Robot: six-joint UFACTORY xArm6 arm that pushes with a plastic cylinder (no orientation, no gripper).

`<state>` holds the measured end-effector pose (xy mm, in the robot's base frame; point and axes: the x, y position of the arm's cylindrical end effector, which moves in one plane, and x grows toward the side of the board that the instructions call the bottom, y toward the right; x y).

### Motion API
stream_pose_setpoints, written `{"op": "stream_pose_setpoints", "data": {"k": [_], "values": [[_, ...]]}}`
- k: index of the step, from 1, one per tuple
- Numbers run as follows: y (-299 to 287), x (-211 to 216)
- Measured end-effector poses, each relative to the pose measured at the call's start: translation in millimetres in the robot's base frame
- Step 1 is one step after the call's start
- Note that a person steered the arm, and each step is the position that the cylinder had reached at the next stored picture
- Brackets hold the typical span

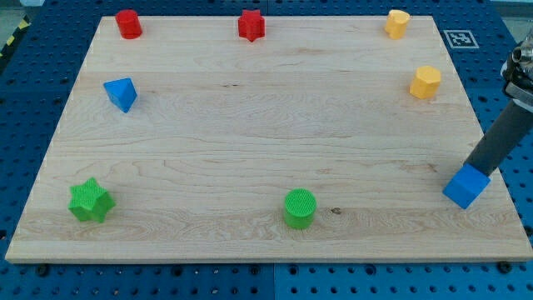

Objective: Move the blue cube to the vertical bottom of the yellow hexagon

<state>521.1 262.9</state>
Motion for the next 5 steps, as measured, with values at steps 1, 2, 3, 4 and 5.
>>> {"op": "stream_pose_setpoints", "data": {"k": [1, 2, 3, 4, 5], "values": [[0.0, 3.1], [-2.4, 0.0], [-17.2, 0.0], [-29.3, 0.0], [-29.7, 0.0]]}}
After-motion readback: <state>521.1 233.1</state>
